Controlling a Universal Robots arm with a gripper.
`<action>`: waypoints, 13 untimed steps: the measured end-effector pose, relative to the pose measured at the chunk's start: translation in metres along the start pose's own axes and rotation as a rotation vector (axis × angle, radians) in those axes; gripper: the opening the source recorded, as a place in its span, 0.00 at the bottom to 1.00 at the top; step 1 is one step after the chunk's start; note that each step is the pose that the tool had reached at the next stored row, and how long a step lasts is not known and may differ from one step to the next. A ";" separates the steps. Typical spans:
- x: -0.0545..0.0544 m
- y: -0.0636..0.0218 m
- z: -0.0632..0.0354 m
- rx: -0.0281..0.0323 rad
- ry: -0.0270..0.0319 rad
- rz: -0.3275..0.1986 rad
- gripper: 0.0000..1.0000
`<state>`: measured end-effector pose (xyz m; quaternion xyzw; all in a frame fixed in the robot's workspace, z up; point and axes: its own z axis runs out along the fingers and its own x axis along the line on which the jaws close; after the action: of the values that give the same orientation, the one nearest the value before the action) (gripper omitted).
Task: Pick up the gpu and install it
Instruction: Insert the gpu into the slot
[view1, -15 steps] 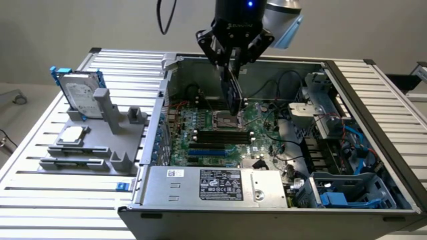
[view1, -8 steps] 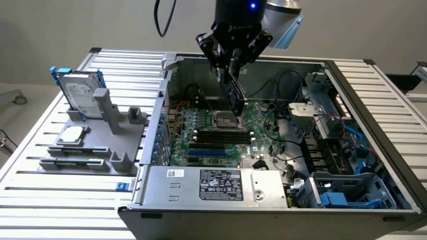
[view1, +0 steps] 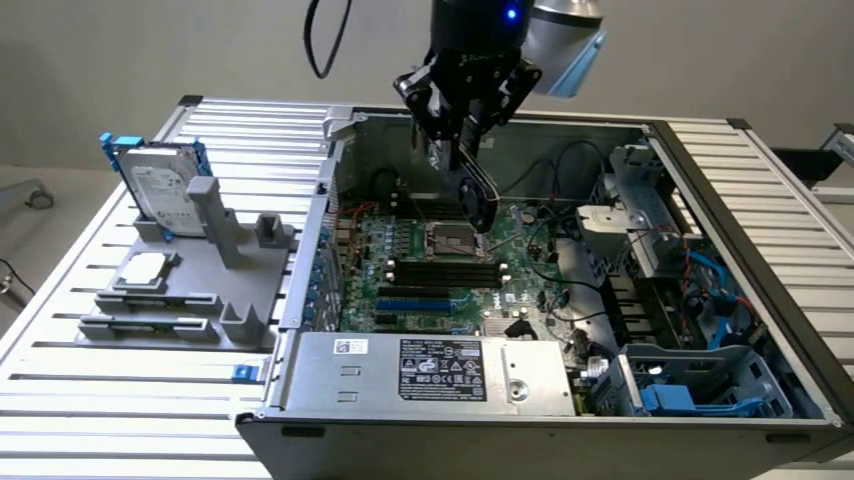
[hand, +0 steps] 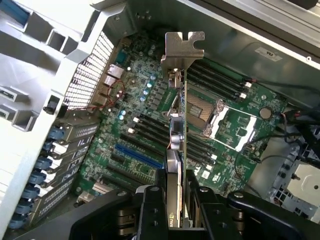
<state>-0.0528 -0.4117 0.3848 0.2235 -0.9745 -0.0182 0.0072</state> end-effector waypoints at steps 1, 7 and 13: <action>0.000 0.0000 0.0002 0.0005 -0.0002 -0.014 0.27; 0.000 -0.0002 0.0014 0.0032 -0.0016 -0.100 0.27; 0.000 -0.0003 0.0029 0.0054 -0.0018 -0.191 0.27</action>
<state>-0.0524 -0.4117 0.3818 0.3154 -0.9488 -0.0164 0.0039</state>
